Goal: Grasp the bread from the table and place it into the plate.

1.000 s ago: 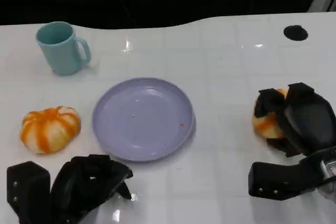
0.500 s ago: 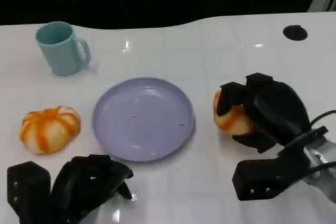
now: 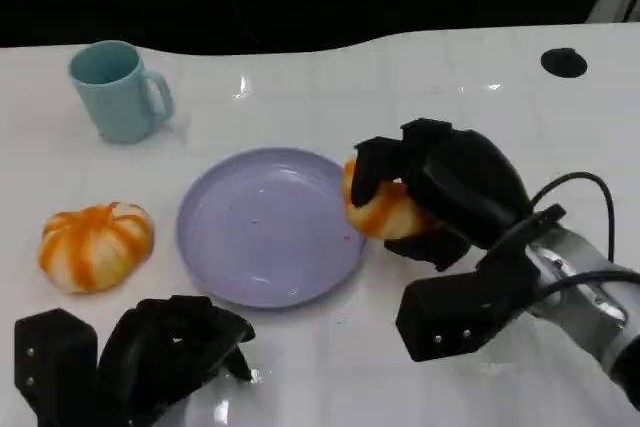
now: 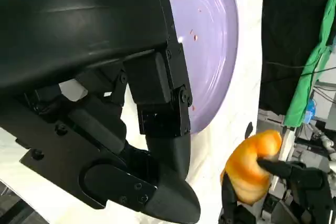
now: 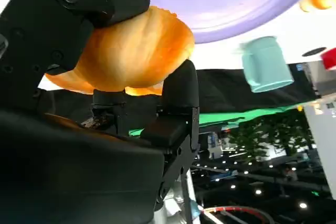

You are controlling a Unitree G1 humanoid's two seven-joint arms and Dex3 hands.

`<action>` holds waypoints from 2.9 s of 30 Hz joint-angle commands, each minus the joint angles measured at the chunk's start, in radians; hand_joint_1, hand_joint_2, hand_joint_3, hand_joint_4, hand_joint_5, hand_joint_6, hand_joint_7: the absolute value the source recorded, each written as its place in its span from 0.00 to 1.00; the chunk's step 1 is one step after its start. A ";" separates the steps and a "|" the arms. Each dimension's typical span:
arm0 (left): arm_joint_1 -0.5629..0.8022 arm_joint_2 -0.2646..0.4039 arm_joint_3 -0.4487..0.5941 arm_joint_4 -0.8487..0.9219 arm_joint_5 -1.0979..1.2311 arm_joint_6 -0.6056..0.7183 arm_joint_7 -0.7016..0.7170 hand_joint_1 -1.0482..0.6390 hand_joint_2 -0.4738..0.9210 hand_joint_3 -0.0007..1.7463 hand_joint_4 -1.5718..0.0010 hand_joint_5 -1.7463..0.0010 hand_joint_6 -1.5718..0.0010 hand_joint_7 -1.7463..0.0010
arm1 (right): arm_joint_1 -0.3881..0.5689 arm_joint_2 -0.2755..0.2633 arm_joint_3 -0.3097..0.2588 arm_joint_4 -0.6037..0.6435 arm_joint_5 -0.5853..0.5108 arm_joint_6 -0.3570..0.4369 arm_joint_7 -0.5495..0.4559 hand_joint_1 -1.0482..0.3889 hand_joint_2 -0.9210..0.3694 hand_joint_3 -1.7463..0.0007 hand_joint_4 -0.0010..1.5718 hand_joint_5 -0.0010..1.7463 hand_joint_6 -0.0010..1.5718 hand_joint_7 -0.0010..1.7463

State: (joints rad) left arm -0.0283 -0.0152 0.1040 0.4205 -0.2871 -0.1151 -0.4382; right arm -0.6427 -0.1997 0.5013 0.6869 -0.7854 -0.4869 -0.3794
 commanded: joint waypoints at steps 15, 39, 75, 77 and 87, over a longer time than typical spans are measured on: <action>0.017 0.014 -0.002 0.001 0.004 -0.005 0.001 0.00 0.75 0.18 0.41 0.16 0.01 0.84 | -0.165 0.138 0.065 0.258 -0.021 -0.066 -0.103 0.62 0.38 0.30 0.60 1.00 0.48 0.96; 0.020 0.012 -0.010 -0.003 0.012 -0.011 0.008 0.00 0.75 0.19 0.43 0.15 0.01 0.84 | -0.244 0.214 0.137 0.390 -0.034 -0.026 -0.062 0.50 0.07 0.91 0.33 0.29 0.45 0.05; 0.016 0.007 -0.013 -0.001 0.017 -0.012 0.019 0.00 0.73 0.23 0.43 0.14 0.00 0.83 | -0.031 0.003 0.106 0.040 -0.019 -0.103 -0.040 0.33 0.03 1.00 0.09 0.40 0.29 0.04; 0.018 0.005 -0.014 -0.005 0.017 -0.009 0.020 0.00 0.73 0.23 0.43 0.14 0.00 0.83 | -0.007 -0.007 0.093 0.020 -0.015 -0.128 -0.070 0.38 0.04 1.00 0.14 0.43 0.34 0.06; 0.022 0.005 -0.016 -0.011 0.013 -0.009 0.012 0.00 0.72 0.24 0.44 0.14 0.01 0.84 | 0.148 -0.050 0.009 -0.127 0.012 -0.184 -0.135 0.54 0.05 0.98 0.39 0.95 0.37 0.78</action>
State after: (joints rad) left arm -0.0199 -0.0194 0.0893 0.4143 -0.2794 -0.1280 -0.4283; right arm -0.5281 -0.2152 0.5343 0.6003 -0.7914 -0.6510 -0.5112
